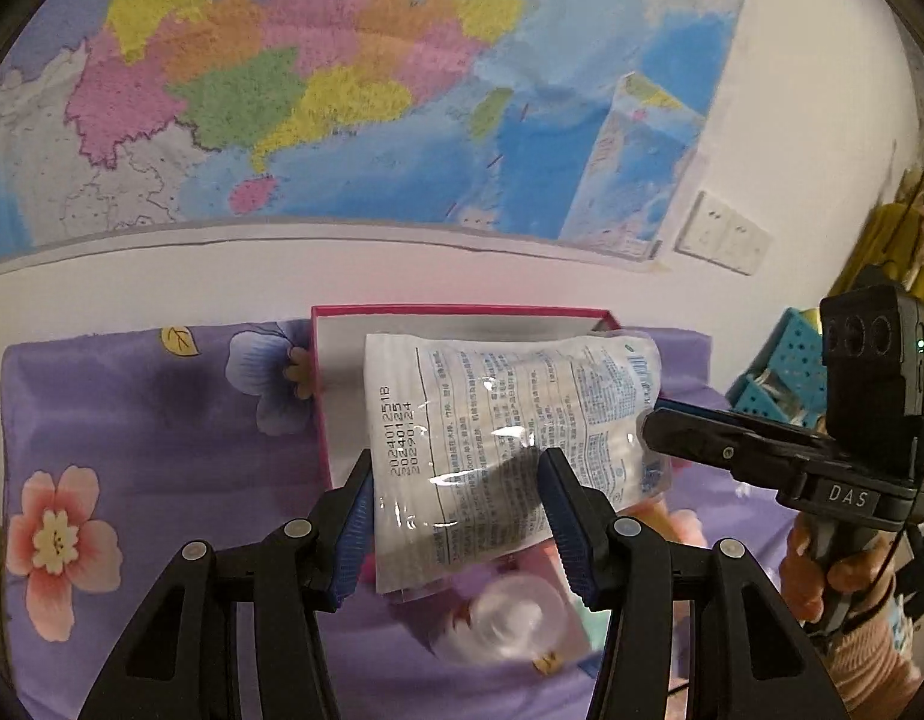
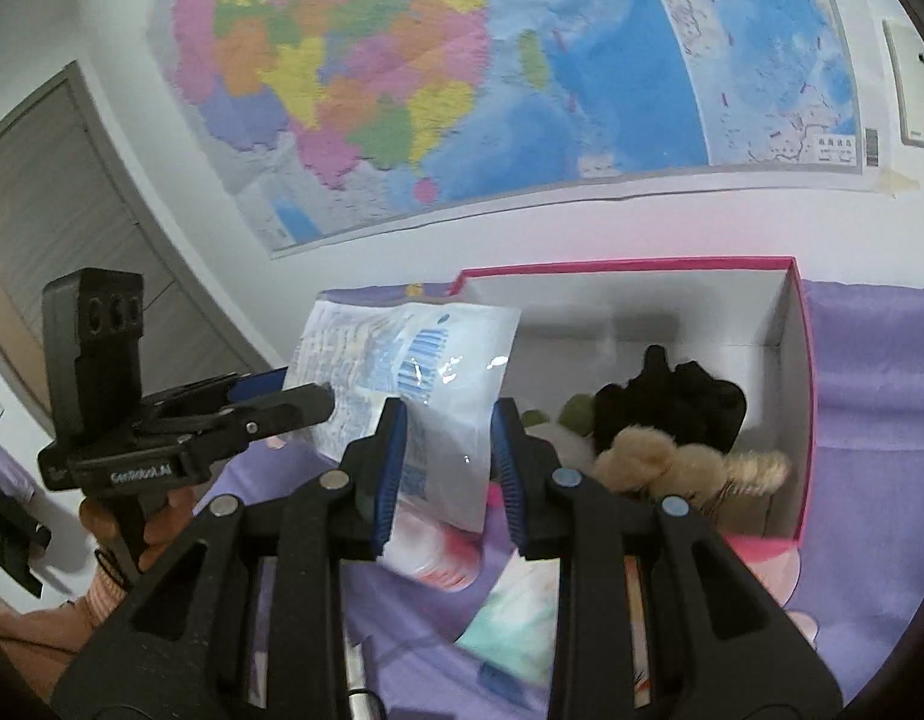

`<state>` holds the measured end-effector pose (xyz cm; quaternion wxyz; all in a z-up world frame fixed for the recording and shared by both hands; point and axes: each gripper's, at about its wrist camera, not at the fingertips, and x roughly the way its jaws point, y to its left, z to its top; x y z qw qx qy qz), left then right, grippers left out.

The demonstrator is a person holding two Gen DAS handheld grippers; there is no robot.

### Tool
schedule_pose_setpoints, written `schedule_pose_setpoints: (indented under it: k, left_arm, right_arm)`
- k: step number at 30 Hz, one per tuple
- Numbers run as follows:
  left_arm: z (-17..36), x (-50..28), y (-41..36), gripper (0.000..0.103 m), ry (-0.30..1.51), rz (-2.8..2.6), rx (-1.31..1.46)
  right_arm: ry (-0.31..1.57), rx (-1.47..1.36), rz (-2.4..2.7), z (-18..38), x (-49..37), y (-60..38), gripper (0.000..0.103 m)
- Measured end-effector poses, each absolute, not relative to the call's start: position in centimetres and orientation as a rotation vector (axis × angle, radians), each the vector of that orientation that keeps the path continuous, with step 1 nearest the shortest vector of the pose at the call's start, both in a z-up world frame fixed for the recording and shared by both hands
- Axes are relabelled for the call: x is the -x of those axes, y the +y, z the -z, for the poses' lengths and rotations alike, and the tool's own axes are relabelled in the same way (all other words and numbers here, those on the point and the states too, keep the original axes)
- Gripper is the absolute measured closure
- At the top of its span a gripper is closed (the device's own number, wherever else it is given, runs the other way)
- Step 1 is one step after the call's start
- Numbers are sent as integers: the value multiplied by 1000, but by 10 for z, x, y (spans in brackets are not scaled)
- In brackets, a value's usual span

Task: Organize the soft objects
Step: 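Lift the clear plastic bag toward the pink box with the right tool, then lower the plastic bag into the pink box and open the right tool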

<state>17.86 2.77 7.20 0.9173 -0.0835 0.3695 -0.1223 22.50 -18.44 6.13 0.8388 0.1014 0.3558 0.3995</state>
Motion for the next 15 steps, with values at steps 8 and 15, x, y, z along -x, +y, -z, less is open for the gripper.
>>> schedule_pose_setpoints:
  k: [8,15]
  left_arm:
    - [-48,-218,28,50,828,182,150]
    - [-36,-229,36,48,846,117,174]
  right_arm:
    - [824,-225,-765,-35,-272,-173,69]
    - [831,-227,-689,-25,-287,-169,46]
